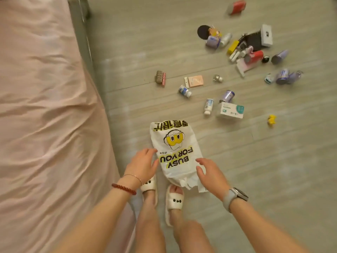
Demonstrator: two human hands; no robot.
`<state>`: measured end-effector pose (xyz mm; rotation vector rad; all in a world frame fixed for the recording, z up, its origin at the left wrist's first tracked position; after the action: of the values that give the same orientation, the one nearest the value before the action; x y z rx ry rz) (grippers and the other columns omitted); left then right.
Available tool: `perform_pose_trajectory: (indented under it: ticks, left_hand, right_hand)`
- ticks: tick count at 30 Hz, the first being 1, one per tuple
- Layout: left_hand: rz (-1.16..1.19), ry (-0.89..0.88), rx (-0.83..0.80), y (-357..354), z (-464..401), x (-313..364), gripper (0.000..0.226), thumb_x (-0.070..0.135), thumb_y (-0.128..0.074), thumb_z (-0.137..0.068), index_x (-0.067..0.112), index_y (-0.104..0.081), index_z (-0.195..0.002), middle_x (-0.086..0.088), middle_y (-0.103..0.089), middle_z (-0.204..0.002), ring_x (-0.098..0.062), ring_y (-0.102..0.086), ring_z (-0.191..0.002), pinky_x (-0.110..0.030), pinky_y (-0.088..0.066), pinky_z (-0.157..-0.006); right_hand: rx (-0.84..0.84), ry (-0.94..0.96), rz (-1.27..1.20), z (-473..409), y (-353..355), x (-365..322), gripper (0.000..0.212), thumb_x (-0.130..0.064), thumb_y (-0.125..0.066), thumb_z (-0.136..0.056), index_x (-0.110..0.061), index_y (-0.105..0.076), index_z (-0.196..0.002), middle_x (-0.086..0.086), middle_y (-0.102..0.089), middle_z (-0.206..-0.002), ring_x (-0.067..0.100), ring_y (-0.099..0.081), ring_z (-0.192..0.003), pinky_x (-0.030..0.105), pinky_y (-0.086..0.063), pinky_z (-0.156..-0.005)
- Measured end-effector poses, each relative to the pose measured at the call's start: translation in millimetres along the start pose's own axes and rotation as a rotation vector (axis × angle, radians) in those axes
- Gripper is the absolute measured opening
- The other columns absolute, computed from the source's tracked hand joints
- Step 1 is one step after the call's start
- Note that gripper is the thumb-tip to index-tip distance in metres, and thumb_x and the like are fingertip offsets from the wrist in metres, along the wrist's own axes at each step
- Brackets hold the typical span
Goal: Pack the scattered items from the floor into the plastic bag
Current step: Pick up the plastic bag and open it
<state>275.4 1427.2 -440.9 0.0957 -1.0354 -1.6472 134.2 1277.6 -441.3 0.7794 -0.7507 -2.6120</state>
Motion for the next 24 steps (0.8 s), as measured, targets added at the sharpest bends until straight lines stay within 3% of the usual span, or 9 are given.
perform_pose_trajectory:
  ticks: [4,6,10,12,14,16,19,22,24]
  left_hand:
    - [0.036,0.011,-0.116,-110,-91,-49,0.045,0.03,-0.045,-0.092,0.016,-0.037,-0.134,-0.009,-0.044,-0.133,-0.025,-0.045,-0.121,-0.034,-0.038,-0.1]
    - [0.056,0.079,-0.174,-178,-127,-80,0.059,0.033,-0.051,-0.089,0.017,-0.027,-0.14,-0.01,-0.038,-0.139,-0.026,-0.04,-0.126,-0.034,-0.035,-0.103]
    - [0.263,0.224,-0.215,-297,-161,-120,0.115,0.042,-0.072,-0.07,0.025,0.015,-0.143,-0.007,-0.007,-0.155,-0.024,-0.017,-0.141,-0.036,-0.024,-0.111]
    - [0.357,0.218,-0.22,-339,-170,-121,0.128,0.039,-0.078,-0.064,0.035,0.029,-0.135,-0.006,0.005,-0.156,-0.022,-0.01,-0.143,-0.036,-0.02,-0.113]
    - [0.385,0.208,-0.202,-363,-179,-121,0.129,0.029,-0.08,-0.064,0.048,0.032,-0.125,-0.006,0.005,-0.155,-0.02,-0.014,-0.142,-0.032,-0.022,-0.11]
    - [0.439,0.211,-0.163,-368,-186,-119,0.12,0.014,-0.075,-0.071,0.05,0.025,-0.126,-0.006,-0.006,-0.153,-0.016,-0.024,-0.137,-0.022,-0.027,-0.101]
    - [0.494,0.213,-0.098,-349,-193,-113,0.085,0.002,-0.059,-0.082,0.034,-0.009,-0.143,-0.006,-0.033,-0.142,-0.012,-0.036,-0.125,-0.014,-0.024,-0.092]
    - [0.428,0.169,0.021,-296,-197,-100,0.042,0.009,-0.057,-0.086,0.015,-0.05,-0.128,-0.009,-0.055,-0.128,-0.022,-0.049,-0.12,-0.008,-0.025,-0.087]
    - [0.451,0.191,0.099,-252,-196,-95,0.027,0.011,-0.058,-0.086,0.008,-0.063,-0.112,-0.013,-0.06,-0.119,-0.024,-0.053,-0.114,-0.01,-0.028,-0.085]
  right_hand:
    - [0.065,-0.189,-0.19,-87,-74,91,0.036,-0.023,-0.046,-0.093,-0.014,-0.048,-0.128,0.01,-0.052,-0.129,0.023,-0.045,-0.122,0.037,-0.037,-0.103]
    - [0.089,-0.253,-0.172,-131,-115,144,0.041,-0.026,-0.047,-0.092,-0.014,-0.044,-0.131,0.012,-0.048,-0.134,0.027,-0.041,-0.126,0.041,-0.035,-0.105]
    - [0.052,-0.35,0.001,-200,-180,233,0.069,-0.041,-0.049,-0.089,-0.021,-0.013,-0.145,0.01,-0.015,-0.155,0.027,-0.012,-0.143,0.045,-0.02,-0.114]
    - [0.042,-0.414,-0.024,-224,-198,267,0.085,-0.049,-0.052,-0.085,-0.024,0.002,-0.146,0.009,0.0,-0.157,0.026,0.001,-0.145,0.049,-0.01,-0.116]
    - [0.0,-0.465,-0.086,-245,-216,296,0.095,-0.054,-0.055,-0.081,-0.026,0.008,-0.145,0.007,-0.002,-0.157,0.027,0.001,-0.145,0.052,-0.005,-0.114]
    - [-0.07,-0.494,-0.221,-256,-233,312,0.096,-0.056,-0.061,-0.075,-0.024,-0.005,-0.145,0.007,-0.026,-0.151,0.031,-0.019,-0.141,0.051,-0.014,-0.112]
    - [-0.005,-0.42,-0.449,-252,-235,287,0.059,-0.024,-0.061,-0.084,-0.01,-0.033,-0.134,0.011,-0.05,-0.132,0.031,-0.047,-0.123,0.031,-0.034,-0.096]
    - [0.171,-0.34,-0.5,-229,-203,237,0.044,-0.013,-0.045,-0.092,-0.011,-0.033,-0.134,0.013,-0.055,-0.125,0.033,-0.053,-0.112,0.029,-0.039,-0.084]
    - [0.292,-0.258,-0.533,-212,-170,203,0.045,-0.015,-0.043,-0.094,-0.013,-0.03,-0.137,0.011,-0.052,-0.131,0.031,-0.051,-0.116,0.027,-0.039,-0.085]
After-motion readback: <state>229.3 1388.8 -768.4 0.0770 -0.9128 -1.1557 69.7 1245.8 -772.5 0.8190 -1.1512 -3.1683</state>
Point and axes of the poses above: each hand's wrist, its own z-axis away from the middle knuckle, its own y-axis out of the back of the hand, x = y × z, the point moved 10 cm from there along -z, towards the middle knuckle
